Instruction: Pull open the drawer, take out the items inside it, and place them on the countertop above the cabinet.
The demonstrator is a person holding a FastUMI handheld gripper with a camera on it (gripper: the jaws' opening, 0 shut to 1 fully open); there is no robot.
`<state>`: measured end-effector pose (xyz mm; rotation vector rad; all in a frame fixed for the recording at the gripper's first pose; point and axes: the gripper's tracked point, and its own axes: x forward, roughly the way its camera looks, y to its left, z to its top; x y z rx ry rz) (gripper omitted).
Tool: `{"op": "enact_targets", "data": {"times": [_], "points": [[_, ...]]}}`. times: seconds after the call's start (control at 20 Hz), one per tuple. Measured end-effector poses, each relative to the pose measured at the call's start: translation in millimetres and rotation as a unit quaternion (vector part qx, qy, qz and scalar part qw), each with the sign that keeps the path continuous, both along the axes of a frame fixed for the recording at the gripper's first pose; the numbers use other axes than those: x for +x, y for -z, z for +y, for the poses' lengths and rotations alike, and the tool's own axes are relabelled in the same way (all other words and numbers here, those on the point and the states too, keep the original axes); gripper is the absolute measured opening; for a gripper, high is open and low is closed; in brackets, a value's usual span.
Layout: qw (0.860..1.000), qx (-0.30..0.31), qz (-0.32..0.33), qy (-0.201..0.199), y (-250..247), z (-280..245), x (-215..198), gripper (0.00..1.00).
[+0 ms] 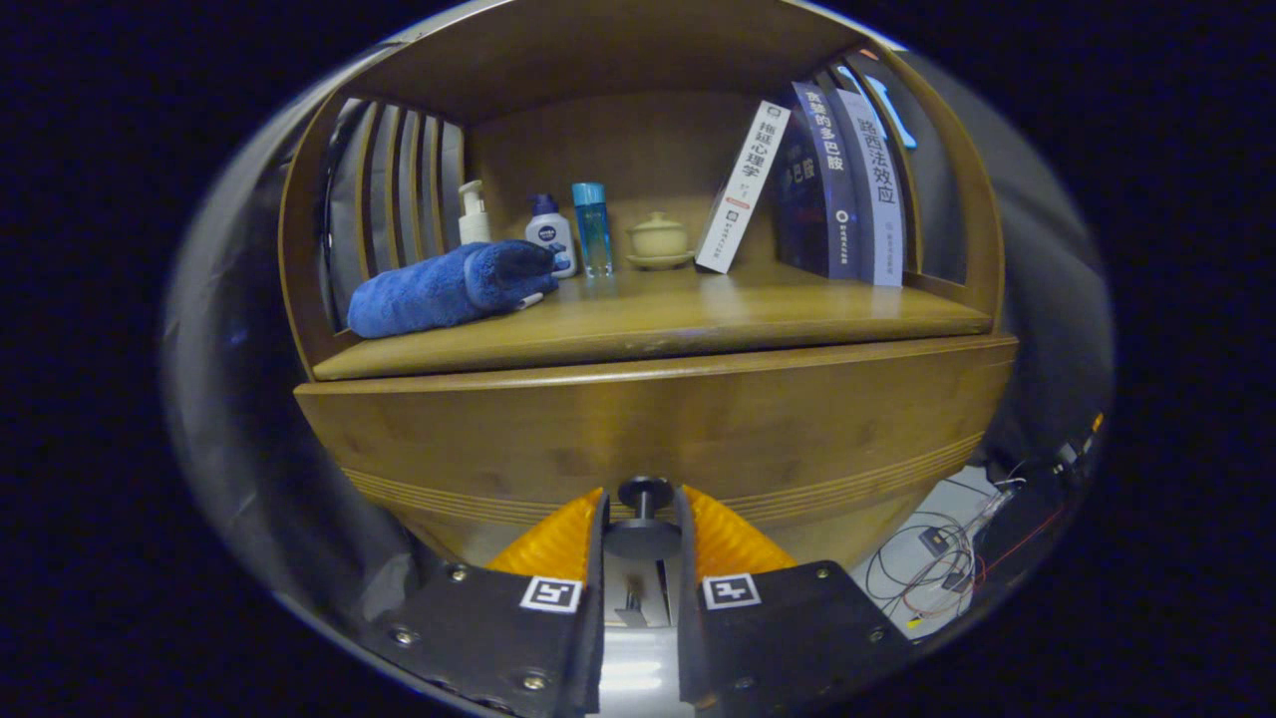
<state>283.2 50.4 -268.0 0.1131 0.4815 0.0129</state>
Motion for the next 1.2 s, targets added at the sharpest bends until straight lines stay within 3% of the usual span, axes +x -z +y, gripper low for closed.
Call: {"op": "enact_targets", "data": {"times": [0.8,1.2], "points": [[0.998,-0.055,0.033,0.029,-6,-1,-136,0.30],[0.998,-0.047,0.026,0.027,-9,-1,-141,0.30]]}}
